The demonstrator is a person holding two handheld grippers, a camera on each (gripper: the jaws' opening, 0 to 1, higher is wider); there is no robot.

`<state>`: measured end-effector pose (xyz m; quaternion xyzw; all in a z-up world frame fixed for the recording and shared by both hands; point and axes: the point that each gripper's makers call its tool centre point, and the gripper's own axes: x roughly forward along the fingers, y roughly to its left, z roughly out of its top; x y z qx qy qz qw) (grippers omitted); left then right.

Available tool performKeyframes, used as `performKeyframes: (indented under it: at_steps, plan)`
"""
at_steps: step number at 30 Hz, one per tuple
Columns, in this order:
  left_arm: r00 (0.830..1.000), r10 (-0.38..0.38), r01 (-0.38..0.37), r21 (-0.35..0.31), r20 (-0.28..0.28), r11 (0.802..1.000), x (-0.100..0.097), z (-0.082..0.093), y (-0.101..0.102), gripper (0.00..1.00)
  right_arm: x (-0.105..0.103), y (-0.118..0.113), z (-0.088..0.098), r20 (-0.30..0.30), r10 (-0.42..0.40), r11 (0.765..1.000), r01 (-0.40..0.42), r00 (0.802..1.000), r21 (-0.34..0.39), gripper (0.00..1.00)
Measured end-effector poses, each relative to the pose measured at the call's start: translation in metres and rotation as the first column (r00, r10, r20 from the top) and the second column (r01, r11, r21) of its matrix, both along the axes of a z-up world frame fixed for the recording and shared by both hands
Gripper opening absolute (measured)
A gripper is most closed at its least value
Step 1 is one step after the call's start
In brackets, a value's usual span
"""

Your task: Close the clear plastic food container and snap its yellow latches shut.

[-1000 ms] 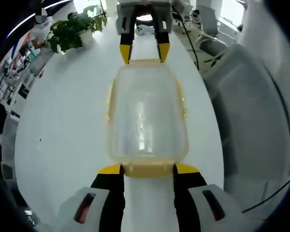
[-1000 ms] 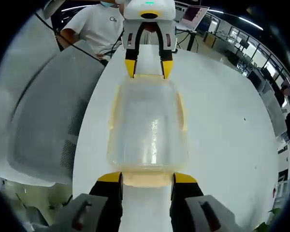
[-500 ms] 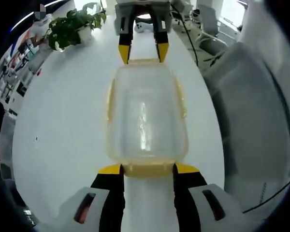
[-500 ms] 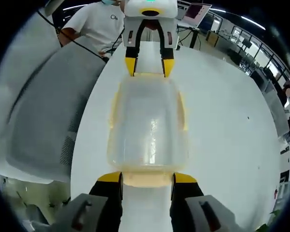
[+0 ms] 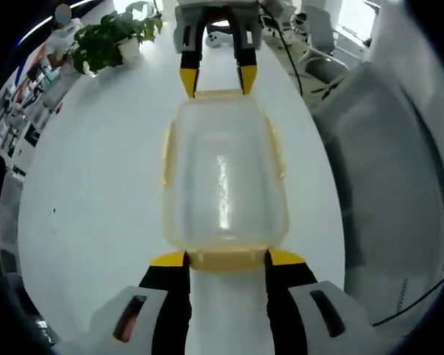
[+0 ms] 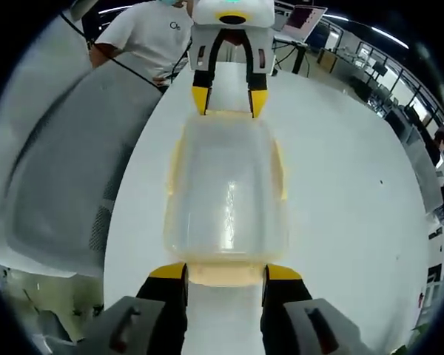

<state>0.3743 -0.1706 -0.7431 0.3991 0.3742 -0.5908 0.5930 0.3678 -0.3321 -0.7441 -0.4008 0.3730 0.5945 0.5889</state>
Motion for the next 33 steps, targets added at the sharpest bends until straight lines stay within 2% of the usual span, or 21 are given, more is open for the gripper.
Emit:
performKeyframes:
  at_steps: [21,28,33]
  plan:
    - [1.0,0.016,-0.016,0.014,-0.01,1.0,-0.0049,-0.0013,0.004,0.38,-0.0005,0.0032,-0.0051,0.005,0.018,1.0,-0.017,1.0,-0.023,0.37]
    - [1.0,0.016,-0.015,0.013,-0.011,1.0,-0.0066,-0.0013,0.006,0.43,-0.0015,0.0048,-0.0049,-0.002,0.006,1.0,-0.006,1.0,-0.026,0.38]
    - [1.0,0.013,-0.013,0.014,-0.011,1.0,-0.0076,-0.0024,0.0068,0.43,-0.0019,0.0053,-0.006,0.0,0.006,0.999,-0.006,1.0,-0.037,0.38]
